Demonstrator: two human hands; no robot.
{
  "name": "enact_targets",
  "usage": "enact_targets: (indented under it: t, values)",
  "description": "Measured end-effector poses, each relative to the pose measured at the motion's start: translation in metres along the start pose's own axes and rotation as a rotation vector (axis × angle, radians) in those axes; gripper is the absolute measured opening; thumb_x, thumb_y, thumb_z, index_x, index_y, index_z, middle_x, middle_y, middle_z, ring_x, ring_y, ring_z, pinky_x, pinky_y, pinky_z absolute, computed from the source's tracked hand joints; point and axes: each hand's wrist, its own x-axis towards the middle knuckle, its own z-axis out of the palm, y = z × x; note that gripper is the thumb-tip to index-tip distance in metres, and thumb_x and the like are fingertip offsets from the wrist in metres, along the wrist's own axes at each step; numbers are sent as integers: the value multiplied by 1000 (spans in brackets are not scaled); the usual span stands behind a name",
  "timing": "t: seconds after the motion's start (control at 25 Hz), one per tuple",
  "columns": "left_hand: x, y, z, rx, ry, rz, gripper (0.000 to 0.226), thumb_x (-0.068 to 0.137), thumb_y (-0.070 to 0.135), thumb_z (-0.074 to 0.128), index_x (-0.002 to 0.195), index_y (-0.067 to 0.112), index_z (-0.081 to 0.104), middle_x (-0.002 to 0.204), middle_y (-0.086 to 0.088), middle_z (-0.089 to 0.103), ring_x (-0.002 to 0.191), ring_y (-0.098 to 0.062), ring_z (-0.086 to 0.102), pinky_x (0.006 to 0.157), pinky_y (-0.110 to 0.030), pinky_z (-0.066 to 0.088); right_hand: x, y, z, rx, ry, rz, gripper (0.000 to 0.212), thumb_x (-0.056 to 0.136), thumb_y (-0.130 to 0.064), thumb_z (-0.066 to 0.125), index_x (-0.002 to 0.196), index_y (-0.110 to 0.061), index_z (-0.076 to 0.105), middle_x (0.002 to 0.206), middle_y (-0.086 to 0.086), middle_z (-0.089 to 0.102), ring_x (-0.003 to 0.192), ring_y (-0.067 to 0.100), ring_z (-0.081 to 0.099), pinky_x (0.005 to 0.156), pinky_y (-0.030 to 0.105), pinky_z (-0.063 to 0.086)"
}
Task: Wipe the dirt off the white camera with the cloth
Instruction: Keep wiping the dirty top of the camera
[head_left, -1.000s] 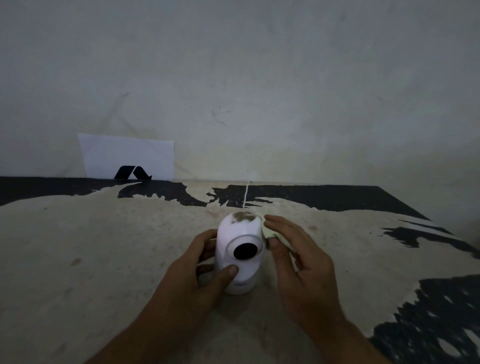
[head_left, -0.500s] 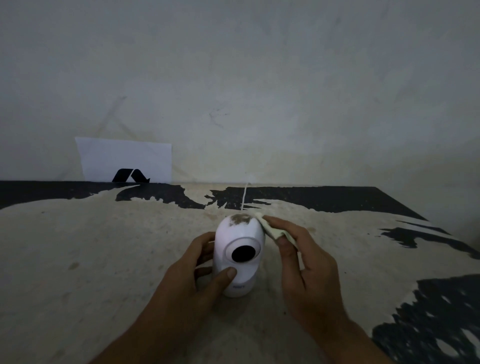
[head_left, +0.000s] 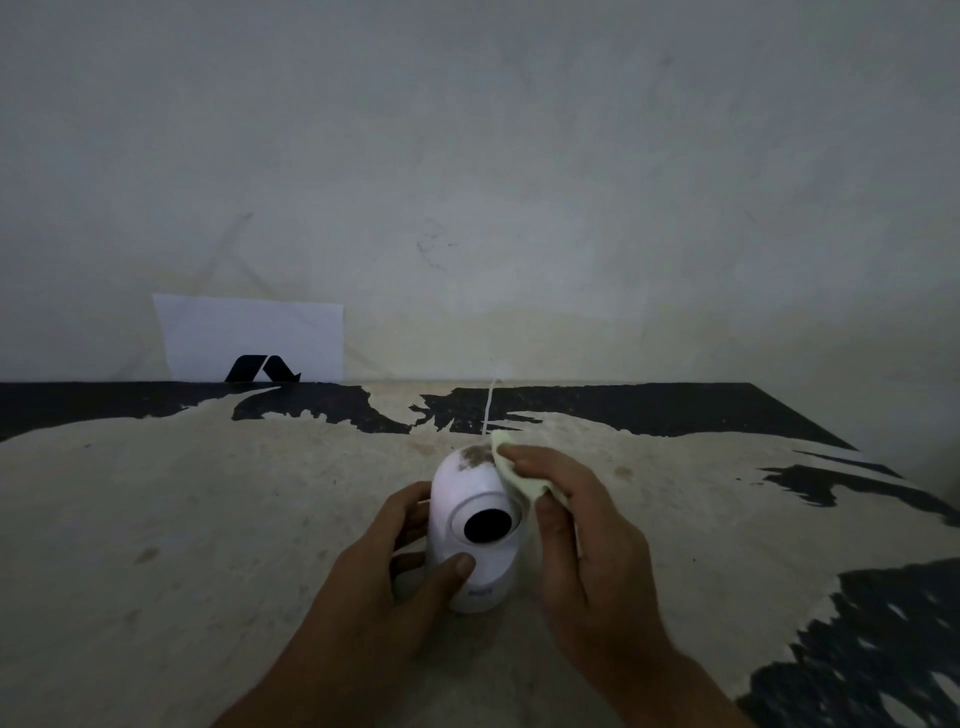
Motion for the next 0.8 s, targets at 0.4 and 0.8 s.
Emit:
enact_targets:
  t: [0.4, 0.8]
  values:
    - [-1, 2, 0, 7, 4, -1, 50, 66, 51, 62, 110, 53, 39, 109, 32, 54, 101, 22, 48, 72, 2, 42, 6, -1, 2, 114, -31, 117, 29, 100, -27, 36, 122, -27, 55, 119, -18, 63, 110, 1, 59, 90, 12, 47]
    - [0, 2, 0, 6, -10, -29, 51, 65, 52, 61, 109, 56, 37, 108, 36, 50, 97, 22, 49, 69, 2, 42, 11, -7, 1, 193, -51, 107, 29, 102, -22, 34, 121, -27, 55, 116, -23, 63, 107, -2, 60, 85, 6, 45]
